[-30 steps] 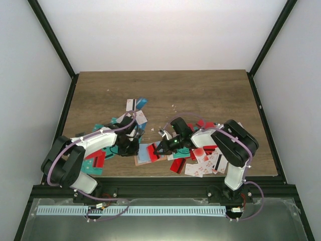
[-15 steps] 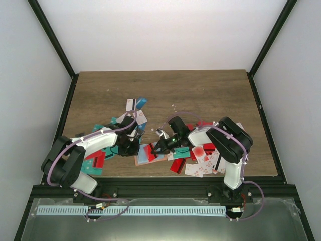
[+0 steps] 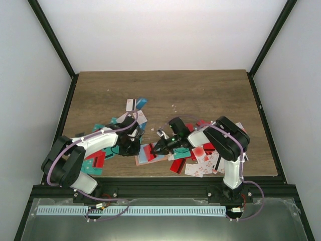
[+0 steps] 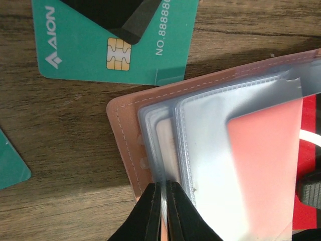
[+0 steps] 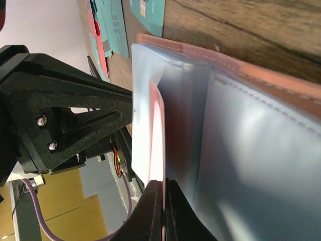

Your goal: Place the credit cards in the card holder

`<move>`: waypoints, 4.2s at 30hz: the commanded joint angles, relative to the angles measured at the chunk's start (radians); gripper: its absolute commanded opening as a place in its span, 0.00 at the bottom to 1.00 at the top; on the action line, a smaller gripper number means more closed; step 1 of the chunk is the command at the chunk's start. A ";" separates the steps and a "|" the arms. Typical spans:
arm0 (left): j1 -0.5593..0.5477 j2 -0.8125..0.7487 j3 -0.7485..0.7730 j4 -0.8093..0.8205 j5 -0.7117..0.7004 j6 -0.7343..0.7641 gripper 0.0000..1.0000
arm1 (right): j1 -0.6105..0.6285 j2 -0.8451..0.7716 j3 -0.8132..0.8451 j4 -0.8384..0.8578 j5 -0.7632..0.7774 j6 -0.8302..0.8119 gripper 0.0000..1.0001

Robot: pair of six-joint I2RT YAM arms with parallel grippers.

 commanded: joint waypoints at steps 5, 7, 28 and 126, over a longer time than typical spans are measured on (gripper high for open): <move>-0.024 0.023 -0.027 0.010 -0.026 -0.011 0.06 | 0.002 0.041 -0.015 0.086 0.008 0.076 0.01; -0.026 0.025 -0.027 0.012 -0.024 -0.012 0.06 | 0.006 0.046 -0.022 0.106 0.012 0.089 0.01; -0.041 0.021 -0.065 0.024 -0.060 -0.026 0.07 | 0.064 0.096 -0.048 0.294 0.012 0.219 0.01; -0.067 -0.075 -0.101 0.048 -0.083 -0.059 0.35 | 0.122 -0.019 0.149 -0.344 0.195 -0.176 0.01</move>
